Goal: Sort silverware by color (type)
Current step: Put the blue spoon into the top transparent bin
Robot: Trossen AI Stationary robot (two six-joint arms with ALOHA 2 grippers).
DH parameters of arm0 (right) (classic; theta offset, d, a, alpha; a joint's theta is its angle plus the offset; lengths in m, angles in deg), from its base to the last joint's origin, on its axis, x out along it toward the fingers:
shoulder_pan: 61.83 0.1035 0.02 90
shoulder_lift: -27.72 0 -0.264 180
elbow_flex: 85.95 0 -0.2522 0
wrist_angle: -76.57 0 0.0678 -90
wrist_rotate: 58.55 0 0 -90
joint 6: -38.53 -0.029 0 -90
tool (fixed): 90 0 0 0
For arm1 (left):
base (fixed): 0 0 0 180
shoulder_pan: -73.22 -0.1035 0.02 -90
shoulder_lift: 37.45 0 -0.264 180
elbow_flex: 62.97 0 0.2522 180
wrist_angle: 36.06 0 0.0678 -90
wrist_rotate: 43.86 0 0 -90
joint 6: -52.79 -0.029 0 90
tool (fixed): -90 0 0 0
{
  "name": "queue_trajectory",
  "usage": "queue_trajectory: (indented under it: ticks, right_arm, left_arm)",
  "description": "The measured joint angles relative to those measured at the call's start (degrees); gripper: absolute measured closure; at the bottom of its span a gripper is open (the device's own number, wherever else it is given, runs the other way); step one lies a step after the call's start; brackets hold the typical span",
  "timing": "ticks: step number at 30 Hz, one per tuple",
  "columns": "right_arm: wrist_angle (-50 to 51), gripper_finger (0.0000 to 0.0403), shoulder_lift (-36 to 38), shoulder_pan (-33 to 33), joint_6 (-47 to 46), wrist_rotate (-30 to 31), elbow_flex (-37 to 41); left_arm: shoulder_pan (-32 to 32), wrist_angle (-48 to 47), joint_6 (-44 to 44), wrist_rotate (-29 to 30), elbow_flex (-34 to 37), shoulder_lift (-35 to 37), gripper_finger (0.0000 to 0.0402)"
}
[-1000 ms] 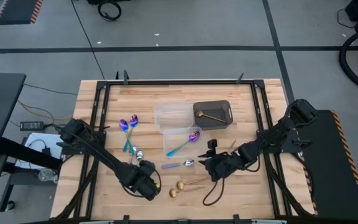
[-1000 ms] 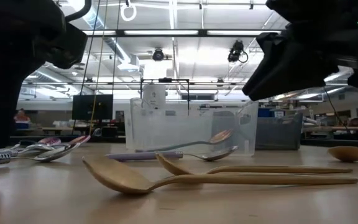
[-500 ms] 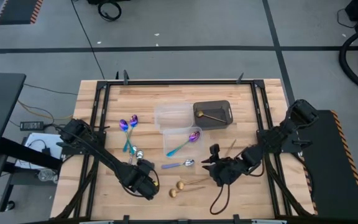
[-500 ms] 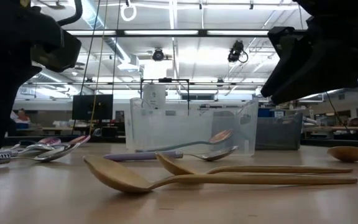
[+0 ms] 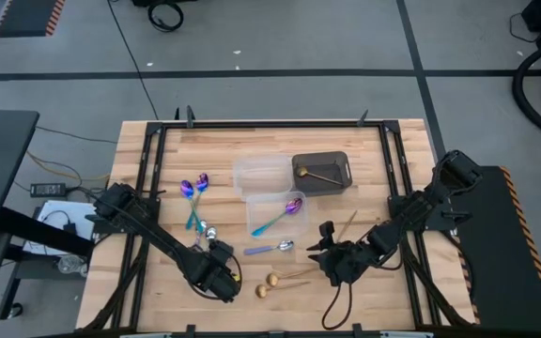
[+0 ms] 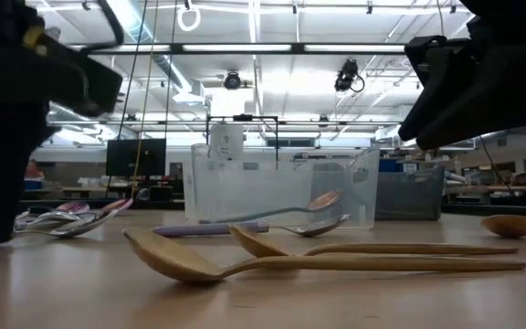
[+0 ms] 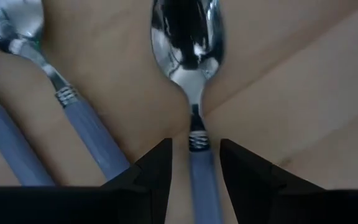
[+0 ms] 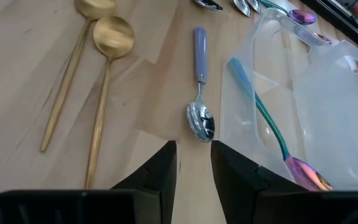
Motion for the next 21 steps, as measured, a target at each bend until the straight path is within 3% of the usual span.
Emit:
queue_trajectory:
  ticks: [9,16,21]
  right_arm:
    - [1.4,0.0293,0.0,0.1,-2.3,-0.7,0.1]
    - [2.8,0.0293,0.0,0.0,-3.5,-1.1,0.1]
    - [3.8,0.0293,0.0,0.1,-4.0,-1.1,0.1]
  left_arm:
    - [-0.8,0.1,-1.5,-1.2,-0.2,-1.0,0.0266]
    - [-2.6,0.5,-4.1,-2.4,-0.2,-1.1,0.0354]
    - [-4.0,-2.9,-7.8,-0.6,-1.0,0.2,0.0356]
